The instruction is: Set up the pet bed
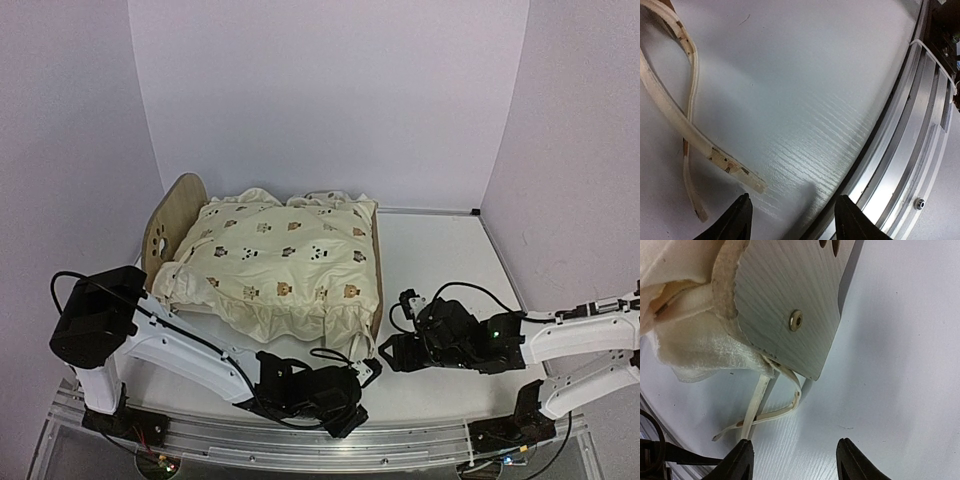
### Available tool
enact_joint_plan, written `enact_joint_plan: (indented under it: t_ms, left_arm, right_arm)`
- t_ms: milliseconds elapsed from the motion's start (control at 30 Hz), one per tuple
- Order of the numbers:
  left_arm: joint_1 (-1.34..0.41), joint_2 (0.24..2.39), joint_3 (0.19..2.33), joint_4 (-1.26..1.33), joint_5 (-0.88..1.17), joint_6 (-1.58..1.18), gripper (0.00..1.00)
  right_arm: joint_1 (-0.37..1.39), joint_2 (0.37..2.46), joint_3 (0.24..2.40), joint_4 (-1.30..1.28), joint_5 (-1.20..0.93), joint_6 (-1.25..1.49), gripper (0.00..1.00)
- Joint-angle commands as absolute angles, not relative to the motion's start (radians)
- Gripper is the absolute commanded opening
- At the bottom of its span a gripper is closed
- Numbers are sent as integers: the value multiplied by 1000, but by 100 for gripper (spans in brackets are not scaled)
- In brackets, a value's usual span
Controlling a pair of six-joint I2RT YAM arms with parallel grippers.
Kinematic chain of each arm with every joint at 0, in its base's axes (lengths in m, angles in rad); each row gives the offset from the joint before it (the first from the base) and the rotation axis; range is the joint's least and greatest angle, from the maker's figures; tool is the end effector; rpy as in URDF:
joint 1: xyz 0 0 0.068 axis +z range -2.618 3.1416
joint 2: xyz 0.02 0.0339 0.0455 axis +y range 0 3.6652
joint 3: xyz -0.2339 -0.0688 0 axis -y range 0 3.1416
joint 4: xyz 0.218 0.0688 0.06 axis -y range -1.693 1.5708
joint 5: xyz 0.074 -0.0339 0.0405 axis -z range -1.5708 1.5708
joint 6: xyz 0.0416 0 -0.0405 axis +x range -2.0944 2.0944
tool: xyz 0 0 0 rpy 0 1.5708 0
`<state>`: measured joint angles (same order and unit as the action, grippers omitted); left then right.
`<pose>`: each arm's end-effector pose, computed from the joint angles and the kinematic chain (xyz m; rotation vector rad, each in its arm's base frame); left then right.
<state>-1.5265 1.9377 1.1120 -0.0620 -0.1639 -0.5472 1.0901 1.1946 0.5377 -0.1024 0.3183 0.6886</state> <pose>0.0231 -0.3678 0.1231 1.1448 2.3079 -0.6803 0.1159 0.1941 0.1673 -0.3085 2.3254 0.5442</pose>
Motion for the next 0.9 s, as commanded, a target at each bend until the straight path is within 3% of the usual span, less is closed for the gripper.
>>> enact_joint_plan:
  t_ms: [0,267,867]
  left_arm:
    - [-1525,1834,1099,-120,-132,-529,59]
    - [-1525,1713,1063,-282,-244,-570,57]
    - [-1466,1895,1093,-268,-322,-563,34]
  right_arm:
    - [1093,1200,557,-84,335,665,58]
    - [1094,1218,570,-83,341,654,58]
    - [1093,1230,574,-80,323,657,58]
